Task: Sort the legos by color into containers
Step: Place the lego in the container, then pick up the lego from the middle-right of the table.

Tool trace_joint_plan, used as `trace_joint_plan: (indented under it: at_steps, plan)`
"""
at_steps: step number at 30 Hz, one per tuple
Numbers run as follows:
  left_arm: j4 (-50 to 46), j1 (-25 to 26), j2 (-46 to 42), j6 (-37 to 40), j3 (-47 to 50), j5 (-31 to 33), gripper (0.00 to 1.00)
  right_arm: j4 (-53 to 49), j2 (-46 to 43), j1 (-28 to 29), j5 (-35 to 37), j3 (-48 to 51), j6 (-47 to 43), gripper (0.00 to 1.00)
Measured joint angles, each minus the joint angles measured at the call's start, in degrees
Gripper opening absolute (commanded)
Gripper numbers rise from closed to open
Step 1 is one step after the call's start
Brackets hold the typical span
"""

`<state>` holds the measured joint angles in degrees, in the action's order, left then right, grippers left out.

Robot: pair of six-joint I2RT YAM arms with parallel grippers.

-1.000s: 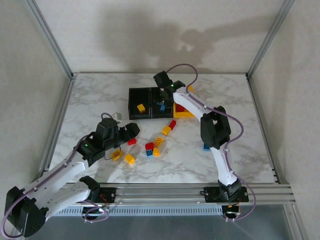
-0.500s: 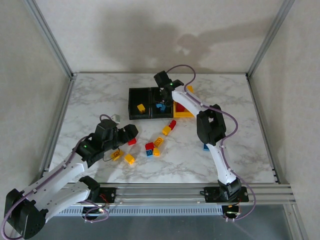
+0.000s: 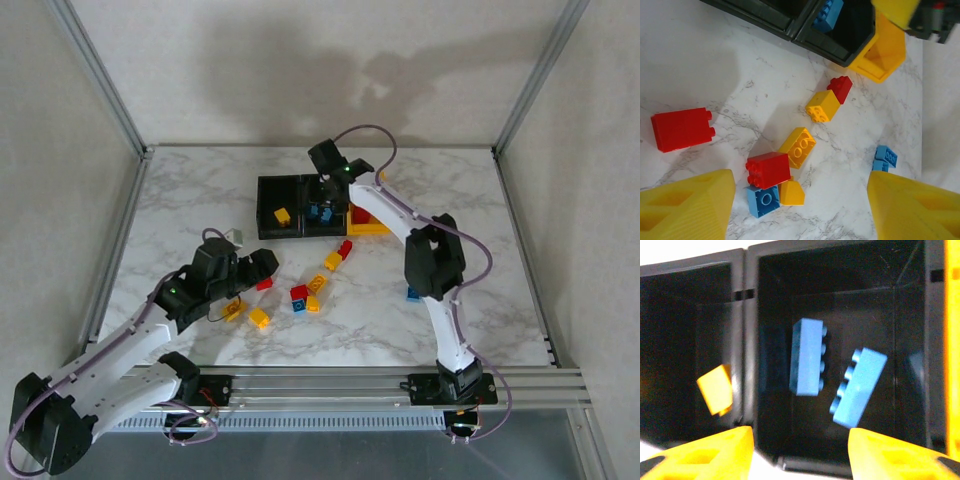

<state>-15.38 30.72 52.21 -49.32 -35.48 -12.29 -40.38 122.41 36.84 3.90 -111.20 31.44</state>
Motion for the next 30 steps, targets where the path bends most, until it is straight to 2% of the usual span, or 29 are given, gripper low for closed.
trace_joint_plan:
  at_steps: [7,16,23,30]
  plan:
    - [2.40,4.07,5.95,2.05,-0.98,-3.98,0.72,3.74,-22.05,1.16,1.66,20.50,-0.79,0.67]
    - [6.91,13.84,18.58,6.08,-8.52,-7.72,0.73,2.29,-42.82,-2.38,2.58,49.90,1.49,0.68]
    - [9.92,18.14,26.40,6.51,-11.37,-7.91,0.72,-1.77,-52.13,-9.25,3.54,62.05,4.76,0.72]
    - [11.41,20.57,29.97,6.47,-12.81,-7.89,0.72,-2.19,-52.59,-10.99,3.54,66.93,7.41,0.73]
